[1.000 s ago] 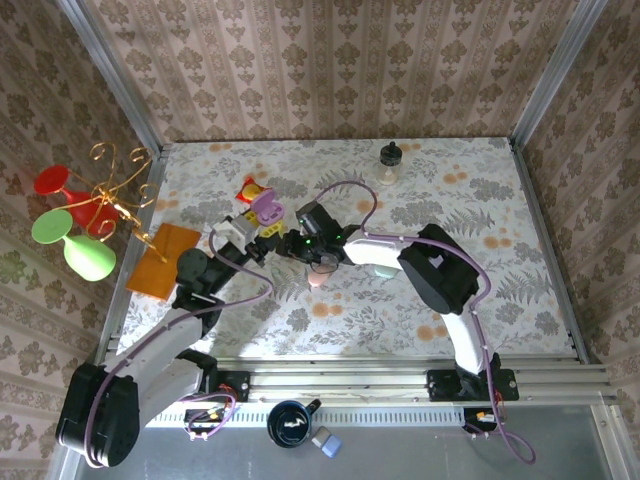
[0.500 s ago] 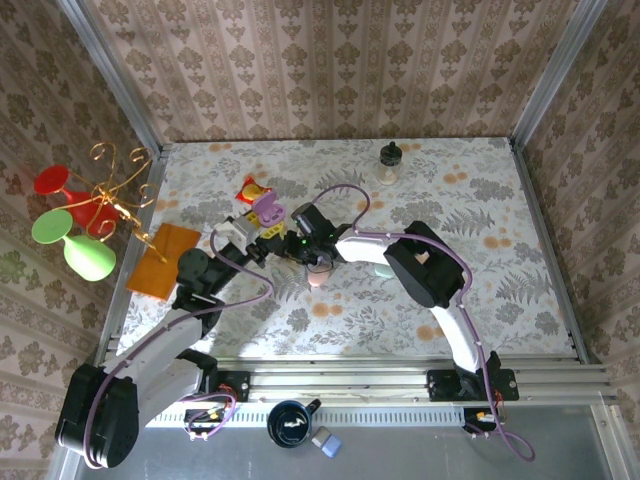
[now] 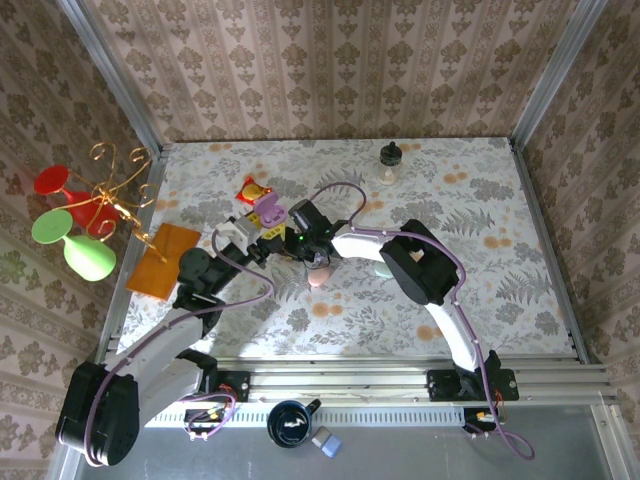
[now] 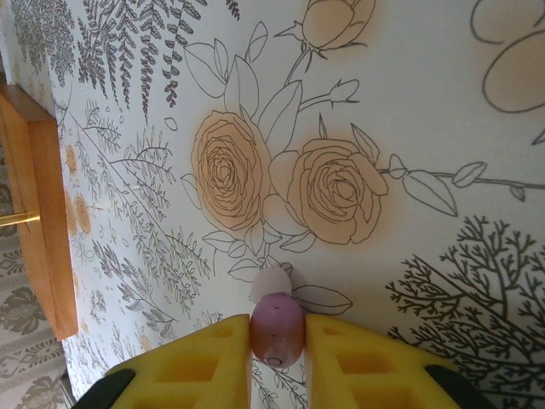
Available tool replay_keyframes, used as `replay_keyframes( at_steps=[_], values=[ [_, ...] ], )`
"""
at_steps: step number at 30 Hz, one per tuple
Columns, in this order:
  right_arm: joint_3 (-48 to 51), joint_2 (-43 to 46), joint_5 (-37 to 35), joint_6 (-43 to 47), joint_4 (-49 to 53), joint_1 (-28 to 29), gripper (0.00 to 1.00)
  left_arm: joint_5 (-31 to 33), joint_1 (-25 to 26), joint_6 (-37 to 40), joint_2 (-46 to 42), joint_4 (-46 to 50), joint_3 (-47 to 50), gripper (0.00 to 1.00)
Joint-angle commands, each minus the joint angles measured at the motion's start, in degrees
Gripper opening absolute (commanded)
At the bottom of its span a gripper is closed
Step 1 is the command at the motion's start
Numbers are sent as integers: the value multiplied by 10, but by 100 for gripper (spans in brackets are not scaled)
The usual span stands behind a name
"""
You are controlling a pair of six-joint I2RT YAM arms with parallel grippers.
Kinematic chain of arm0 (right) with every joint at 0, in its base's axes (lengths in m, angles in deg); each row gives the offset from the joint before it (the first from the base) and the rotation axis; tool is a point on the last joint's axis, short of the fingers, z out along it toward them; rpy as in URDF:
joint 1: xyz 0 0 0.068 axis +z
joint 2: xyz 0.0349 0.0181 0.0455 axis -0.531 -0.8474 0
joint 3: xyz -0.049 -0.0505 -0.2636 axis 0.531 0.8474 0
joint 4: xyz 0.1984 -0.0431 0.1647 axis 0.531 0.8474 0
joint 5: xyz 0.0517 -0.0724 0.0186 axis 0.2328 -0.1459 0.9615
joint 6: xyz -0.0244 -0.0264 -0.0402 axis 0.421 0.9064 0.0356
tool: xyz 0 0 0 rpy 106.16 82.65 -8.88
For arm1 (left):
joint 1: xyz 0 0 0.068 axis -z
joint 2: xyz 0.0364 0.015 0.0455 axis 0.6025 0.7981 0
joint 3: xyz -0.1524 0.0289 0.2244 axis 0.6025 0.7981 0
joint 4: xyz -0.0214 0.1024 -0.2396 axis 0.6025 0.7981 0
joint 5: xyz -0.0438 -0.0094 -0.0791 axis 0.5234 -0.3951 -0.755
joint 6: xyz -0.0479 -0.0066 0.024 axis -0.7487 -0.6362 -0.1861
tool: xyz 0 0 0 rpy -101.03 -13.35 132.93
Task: Insert the wireless bluetooth earbuds into the charging case
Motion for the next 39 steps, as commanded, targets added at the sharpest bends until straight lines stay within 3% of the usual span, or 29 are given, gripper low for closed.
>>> replay_keyframes(
  at_steps=[1,9,16,28,32,39],
  values=[
    [-1,-14,-5,11,28,-2,22,-10,3,2,0,-18,3,27],
    [74,92,-2,28,-25,-5,22,-7,3,7,1,-16,8,27],
    [243,233,-34,21,-70,-31,22,-9,8,15,6,-15,6,27],
    [552,535,-122,22,40,-89,22,-27,12,51,20,11,0,27],
    [602,572,-131,8,58,-89,22,-35,14,54,34,9,-5,27],
    [623,560,-114,1,55,-89,23,-39,13,51,57,-6,-13,27]
  ],
)
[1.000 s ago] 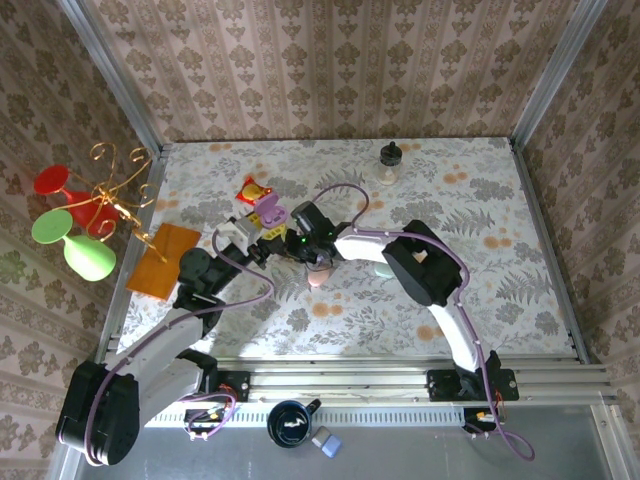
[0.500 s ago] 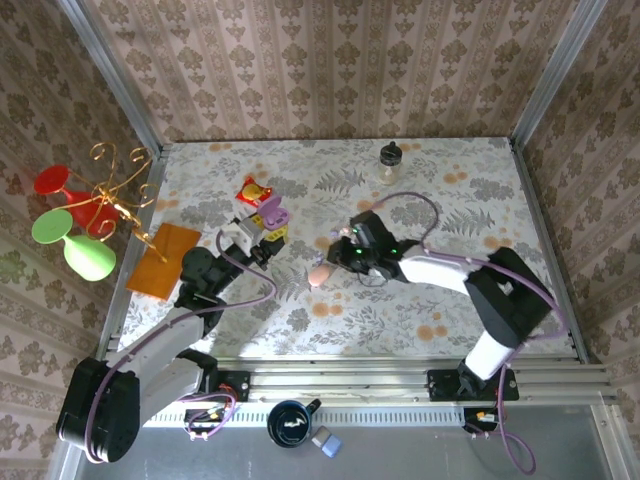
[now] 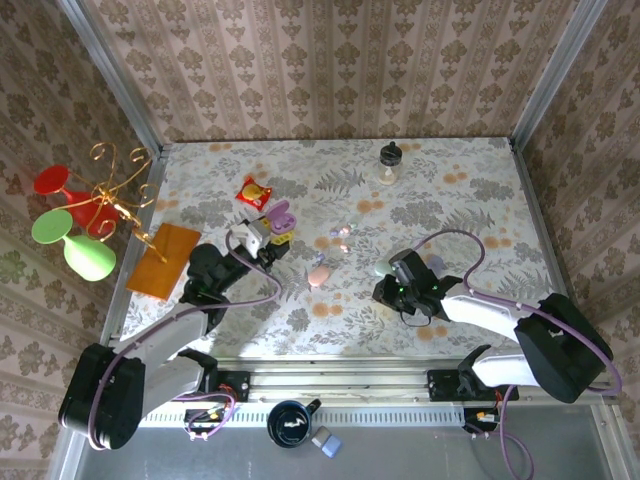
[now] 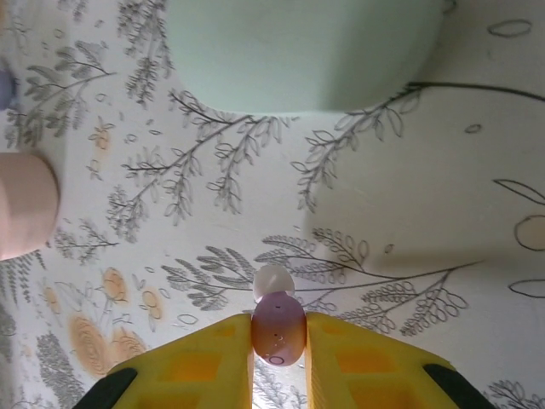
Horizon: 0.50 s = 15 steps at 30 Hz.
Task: Insert the wireless bluetooth earbuds into the charging case
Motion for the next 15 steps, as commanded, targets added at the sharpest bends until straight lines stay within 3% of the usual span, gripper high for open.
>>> replay_keyframes(
  at_steps=[1,6,15],
  values=[
    [3,-4,-9,-11,12,1,24,-14,3,8,3,-14,-15,27],
    [4,0,-5,-12,29,3,36,-13,3,11,6,-13,-15,27],
    [-4,-7,17,-17,17,23,41,-13,3,9,9,-18,-14,27]
  ],
)
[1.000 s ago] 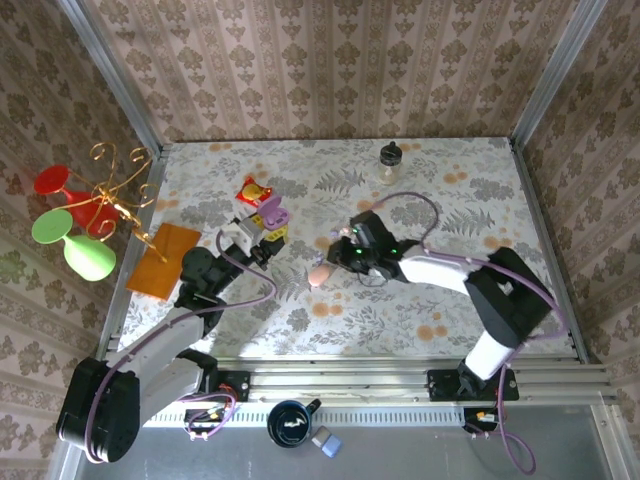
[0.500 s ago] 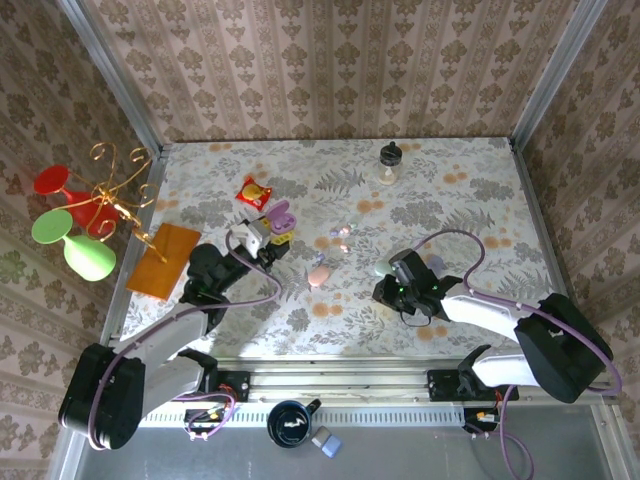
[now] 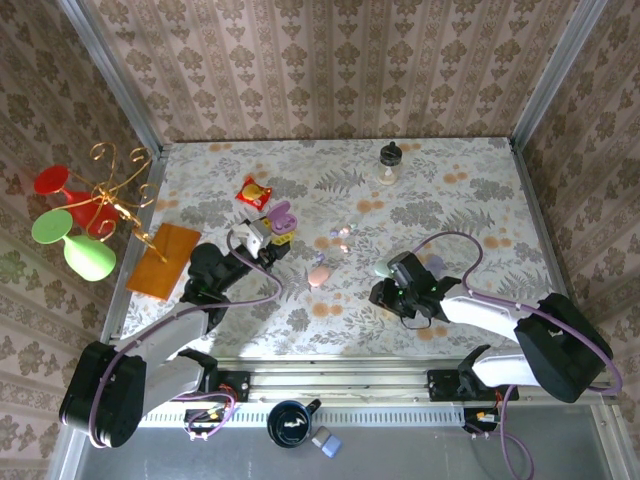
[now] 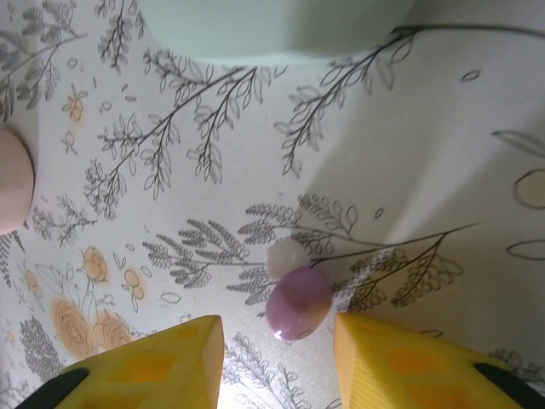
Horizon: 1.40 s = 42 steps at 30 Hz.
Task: Insert the wireless bluetooth earbuds into the charging case
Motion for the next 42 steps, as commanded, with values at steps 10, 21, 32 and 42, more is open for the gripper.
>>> replay_keyframes(
  at_steps=[10,21,32,42],
  values=[
    [-40,-79,5,-19,-59,39,41,-11,3,1,8,-31,-8,27],
    [-86,-109,11,-10,-68,55,41,-10,3,1,13,-33,-9,27],
    [-173,-36,-88,116,142,105,43,-2,-8,-17,22,-72,7,27],
    [-330,-157,-340,227,394,169,44,-27,-73,-100,55,-175,39,27]
  ],
)
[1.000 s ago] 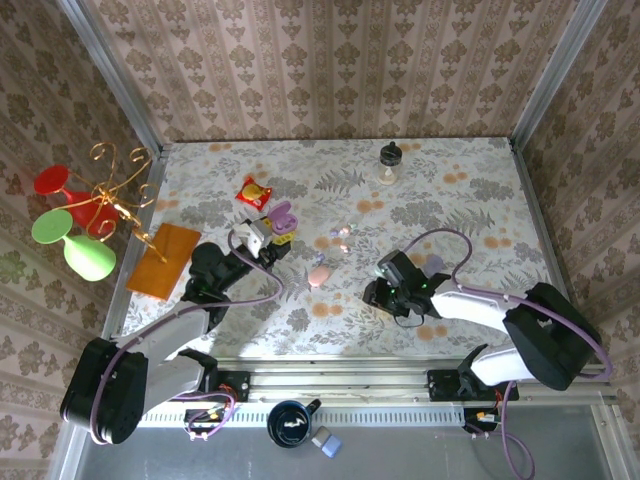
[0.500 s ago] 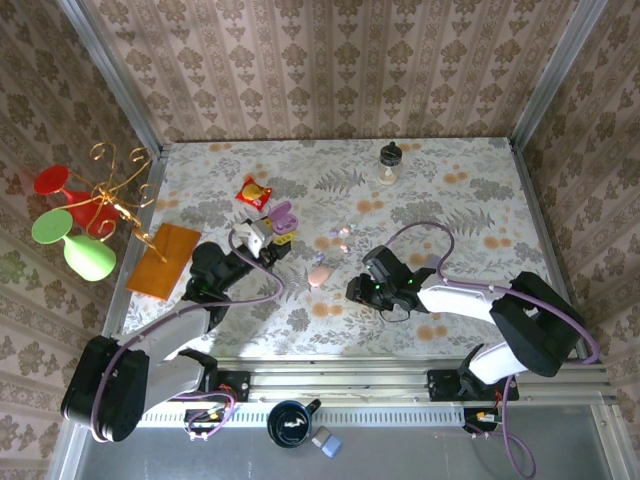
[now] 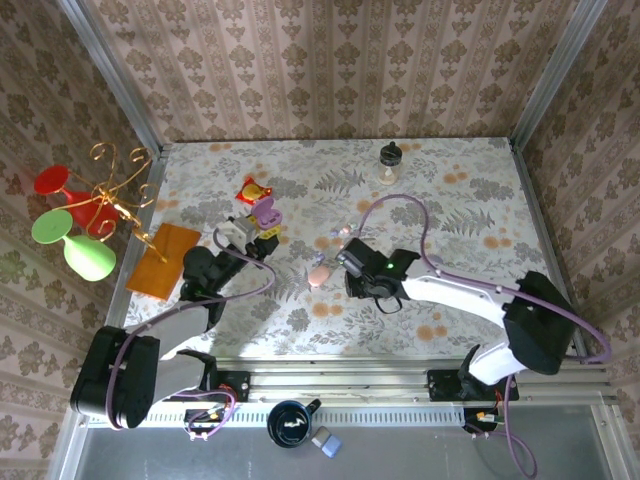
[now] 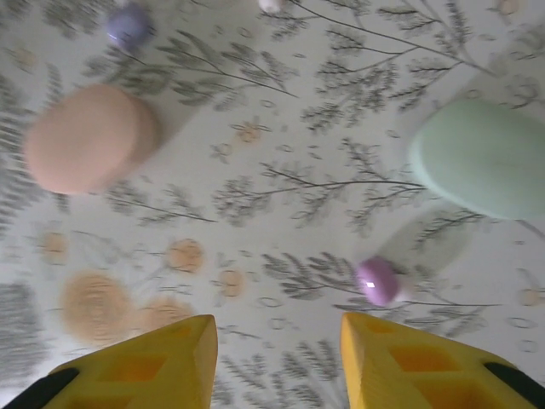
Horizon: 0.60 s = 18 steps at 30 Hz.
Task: Insert the wireless bluetooth earbuds into the charging case
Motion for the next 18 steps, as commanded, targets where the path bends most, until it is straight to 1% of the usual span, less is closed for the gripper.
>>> replay_keyframes(
  at_steps=[1,3,5,8,18],
  values=[
    [-49,-51,-119,66,134,20,45,-19,-6,-27,-5,-52,5,27],
    [-86,-95,-149,84,186,29,44,-18,-8,-25,-8,-45,5,27],
    [-114,-133,-183,93,226,41,41,-18,-8,-21,-12,-37,5,27],
    [-142,-176,-216,98,261,52,38,-19,-8,-19,-17,-31,6,27],
    [-175,-253,-229,101,269,68,33,-19,-8,-8,-33,-8,5,27]
  ],
)
